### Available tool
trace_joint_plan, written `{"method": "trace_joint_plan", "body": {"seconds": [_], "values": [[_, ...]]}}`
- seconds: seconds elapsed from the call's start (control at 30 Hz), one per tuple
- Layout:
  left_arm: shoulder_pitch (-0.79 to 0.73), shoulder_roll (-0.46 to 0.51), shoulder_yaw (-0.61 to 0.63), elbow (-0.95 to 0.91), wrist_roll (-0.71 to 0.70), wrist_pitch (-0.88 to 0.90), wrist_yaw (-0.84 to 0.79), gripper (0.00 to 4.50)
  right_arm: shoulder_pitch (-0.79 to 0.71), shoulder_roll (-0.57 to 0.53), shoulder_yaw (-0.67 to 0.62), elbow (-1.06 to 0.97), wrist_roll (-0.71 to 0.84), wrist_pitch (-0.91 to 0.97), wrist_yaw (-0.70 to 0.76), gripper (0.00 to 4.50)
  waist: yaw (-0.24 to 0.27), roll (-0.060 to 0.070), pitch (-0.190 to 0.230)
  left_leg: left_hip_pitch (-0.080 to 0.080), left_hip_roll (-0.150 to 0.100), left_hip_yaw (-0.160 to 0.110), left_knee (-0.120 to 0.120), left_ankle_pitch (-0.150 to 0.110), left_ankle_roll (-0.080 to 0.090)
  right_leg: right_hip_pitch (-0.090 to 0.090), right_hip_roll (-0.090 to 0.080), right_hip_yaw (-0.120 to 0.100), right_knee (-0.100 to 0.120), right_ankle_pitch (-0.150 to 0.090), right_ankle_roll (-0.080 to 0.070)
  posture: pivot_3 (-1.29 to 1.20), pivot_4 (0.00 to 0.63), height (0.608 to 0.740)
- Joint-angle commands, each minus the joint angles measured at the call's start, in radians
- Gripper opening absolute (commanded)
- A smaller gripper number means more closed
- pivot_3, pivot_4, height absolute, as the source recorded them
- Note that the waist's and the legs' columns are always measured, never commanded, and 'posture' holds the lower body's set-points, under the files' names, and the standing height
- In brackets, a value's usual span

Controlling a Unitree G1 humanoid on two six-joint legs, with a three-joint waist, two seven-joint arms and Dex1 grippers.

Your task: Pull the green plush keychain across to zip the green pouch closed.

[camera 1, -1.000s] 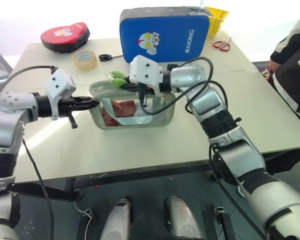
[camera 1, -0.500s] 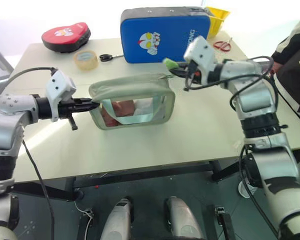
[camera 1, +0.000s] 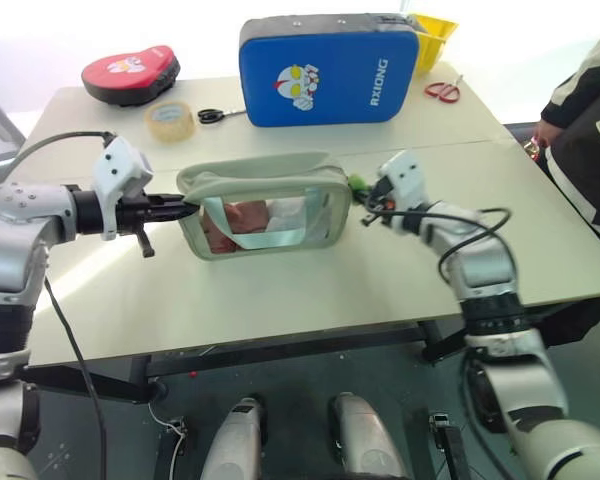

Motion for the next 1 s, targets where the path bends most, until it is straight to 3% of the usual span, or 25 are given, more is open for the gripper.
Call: {"method": "trace_joint_plan", "body": {"seconds": [0.03,0.33,0.63,0.77,0.93,0.97,1.0], "values": [[-0.013,0.002,0.002,0.001,0.012,-0.012,-0.004,0.0,0.017,0.036,0.005,-0.041,0.016,0.023,-0.04,0.06,0.001,0.0,0.0,0.0,0.0,0.0,0.0,0.0,0.0,0.0,0.0,0.0,0.0,0.0,0.0,0.0,0.15,0.74],[0.005,-0.004,0.013,-0.006,0.015,-0.02,0.003,0.0,0.095,-0.061,0.117,0.015,-0.074,-0.045,0.015,0.06,0.001,0.0,-0.001,0.002,0.0,0.0,0.0,0.0,0.0,0.002,0.0,0.0,0.0,0.0,0.0,0.0,0.15,0.74],[0.013,0.002,0.022,-0.018,0.011,-0.017,0.007,0.0,0.0,-0.056,0.065,0.019,-0.025,-0.045,0.034,0.06,0.001,0.0,-0.001,0.007,0.0,0.0,-0.001,0.0,0.0,0.008,0.0,-0.001,-0.003,0.0,0.0,0.0,0.15,0.74],[0.02,0.005,0.025,-0.02,0.013,-0.02,0.007,0.0,-0.032,-0.091,0.022,-0.056,0.053,0.035,0.107,1.54,0.002,0.0,0.0,0.007,0.0,0.0,-0.001,0.0,0.0,0.008,0.0,0.0,-0.003,0.0,0.0,0.0,0.15,0.74],[0.012,0.016,0.03,-0.013,0.016,-0.022,0.0,0.0,-0.07,-0.265,0.005,-0.15,0.139,0.122,0.308,4.09,0.008,0.0,0.0,0.006,0.0,0.0,-0.001,0.0,0.0,0.007,0.0,-0.001,-0.003,0.0,0.0,0.0,0.15,0.74],[0.011,0.019,0.03,-0.009,0.017,-0.024,-0.002,0.0,-0.081,-0.302,0.004,-0.148,0.146,0.122,0.347,4.43,0.008,0.0,0.0,0.006,0.0,0.0,-0.001,0.0,0.0,0.007,0.0,-0.001,-0.003,0.0,0.0,0.0,0.15,0.74],[0.003,0.021,0.031,-0.002,0.017,-0.024,-0.005,0.0,-0.107,-0.367,0.009,-0.126,0.146,0.096,0.422,4.43,0.008,0.001,0.0,0.006,0.0,0.0,-0.001,0.0,0.0,0.007,0.0,-0.001,-0.004,0.0,0.0,0.0,0.15,0.74]]}}
